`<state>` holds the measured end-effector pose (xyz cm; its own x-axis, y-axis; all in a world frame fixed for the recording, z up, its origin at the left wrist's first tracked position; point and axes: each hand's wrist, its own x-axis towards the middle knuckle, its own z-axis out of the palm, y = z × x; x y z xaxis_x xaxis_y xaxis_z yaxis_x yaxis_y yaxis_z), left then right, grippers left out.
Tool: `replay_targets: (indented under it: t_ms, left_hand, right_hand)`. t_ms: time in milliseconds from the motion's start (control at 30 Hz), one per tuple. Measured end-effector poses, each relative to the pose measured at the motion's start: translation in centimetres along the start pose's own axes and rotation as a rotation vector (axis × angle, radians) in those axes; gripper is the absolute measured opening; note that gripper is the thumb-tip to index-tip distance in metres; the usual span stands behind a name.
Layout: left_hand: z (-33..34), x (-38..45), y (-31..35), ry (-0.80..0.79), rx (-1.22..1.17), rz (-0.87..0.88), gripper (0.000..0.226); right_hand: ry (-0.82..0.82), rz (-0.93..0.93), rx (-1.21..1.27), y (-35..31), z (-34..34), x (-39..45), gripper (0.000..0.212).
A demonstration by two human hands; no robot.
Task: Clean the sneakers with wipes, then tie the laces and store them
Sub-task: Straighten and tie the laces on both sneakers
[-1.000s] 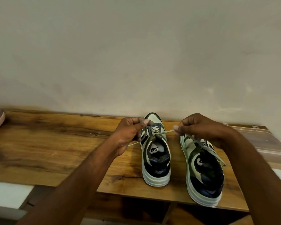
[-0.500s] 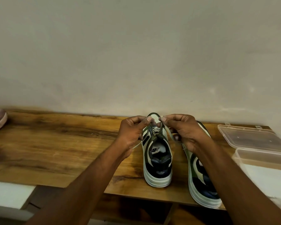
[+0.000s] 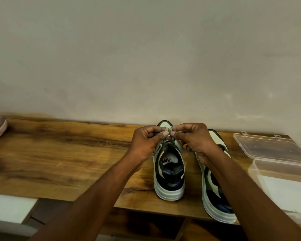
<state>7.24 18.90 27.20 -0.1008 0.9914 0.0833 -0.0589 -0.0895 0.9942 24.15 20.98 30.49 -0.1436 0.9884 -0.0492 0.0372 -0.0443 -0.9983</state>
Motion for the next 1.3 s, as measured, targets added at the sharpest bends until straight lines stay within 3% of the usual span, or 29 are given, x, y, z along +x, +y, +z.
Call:
replay_targets:
  t_ms: [233, 467, 867, 1000, 1167, 1300]
  left_hand:
    - [0.0, 0.0, 0.3, -0.061, 0.077, 0.034, 0.017]
    - [-0.2, 0.1, 0.4, -0.073, 0.100, 0.034, 0.023]
    - [-0.7, 0.0, 0.2, -0.104, 0.196, 0.081, 0.036]
    - [-0.5, 0.1, 0.3, -0.089, 0.151, 0.008, 0.047]
    - [-0.7, 0.2, 0.6, -0.093, 0.082, -0.176, 0.036]
    - [-0.8, 0.2, 0.8, -0.087, 0.061, -0.217, 0.034]
  right_hand:
    - [0.035, -0.010, -0.138, 0.5, 0.0, 0.9, 0.015]
    - [0.043, -0.023, -0.107, 0.5, -0.1, 0.9, 0.012]
    - [-0.064, -0.167, -0.227, 0.4, -0.5, 0.7, 0.009]
    - [-0.088, -0.183, -0.268, 0.4, -0.6, 0.9, 0.013]
    - [-0.147, -0.224, -0.298, 0.4, -0.9, 0.8, 0.015]
    - [-0.175, -0.220, -0.298, 0.3, -1.2, 0.7, 0.014]
